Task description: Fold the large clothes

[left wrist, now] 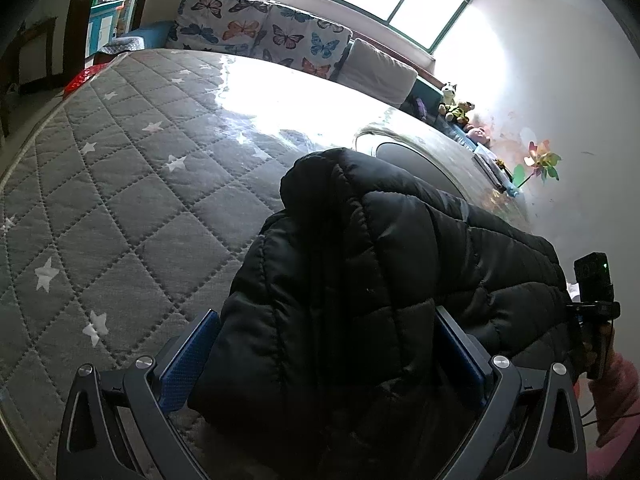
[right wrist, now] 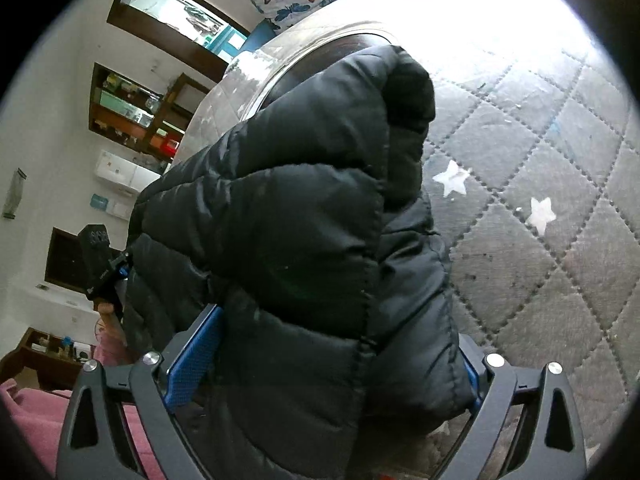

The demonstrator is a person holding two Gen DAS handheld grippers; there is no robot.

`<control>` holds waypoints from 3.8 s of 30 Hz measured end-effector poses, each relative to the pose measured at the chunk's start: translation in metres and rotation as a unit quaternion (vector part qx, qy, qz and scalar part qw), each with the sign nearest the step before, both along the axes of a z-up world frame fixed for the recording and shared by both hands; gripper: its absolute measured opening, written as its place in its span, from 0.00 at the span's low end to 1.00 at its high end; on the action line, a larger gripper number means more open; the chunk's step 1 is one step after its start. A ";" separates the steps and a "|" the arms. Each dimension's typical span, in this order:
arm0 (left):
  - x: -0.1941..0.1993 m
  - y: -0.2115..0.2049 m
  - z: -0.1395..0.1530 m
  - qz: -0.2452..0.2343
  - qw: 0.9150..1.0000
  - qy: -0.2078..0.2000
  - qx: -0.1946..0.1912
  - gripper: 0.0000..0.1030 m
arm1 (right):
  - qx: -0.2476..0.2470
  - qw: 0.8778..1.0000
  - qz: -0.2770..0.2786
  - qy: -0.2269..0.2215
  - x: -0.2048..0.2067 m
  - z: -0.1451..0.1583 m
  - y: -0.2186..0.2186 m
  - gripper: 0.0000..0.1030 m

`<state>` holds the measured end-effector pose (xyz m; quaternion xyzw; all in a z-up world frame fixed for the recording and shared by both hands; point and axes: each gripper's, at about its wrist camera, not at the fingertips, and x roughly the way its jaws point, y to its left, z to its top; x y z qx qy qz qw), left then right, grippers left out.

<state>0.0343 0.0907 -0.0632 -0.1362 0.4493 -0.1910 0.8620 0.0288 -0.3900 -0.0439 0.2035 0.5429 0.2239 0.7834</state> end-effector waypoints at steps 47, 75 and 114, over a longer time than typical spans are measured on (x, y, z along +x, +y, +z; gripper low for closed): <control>0.251 -0.306 0.172 -0.116 0.991 -0.052 -0.037 0.54 | -0.137 0.947 -0.143 -0.254 0.074 0.148 -0.156 0.43; 0.186 -0.347 0.110 -0.113 0.975 -0.073 0.175 0.79 | -0.359 0.886 -0.255 -0.147 0.091 0.092 -0.179 0.82; -0.037 -0.304 0.130 -0.062 0.976 -0.109 0.177 0.83 | -0.302 0.884 -0.273 -0.231 -0.053 0.051 0.002 0.84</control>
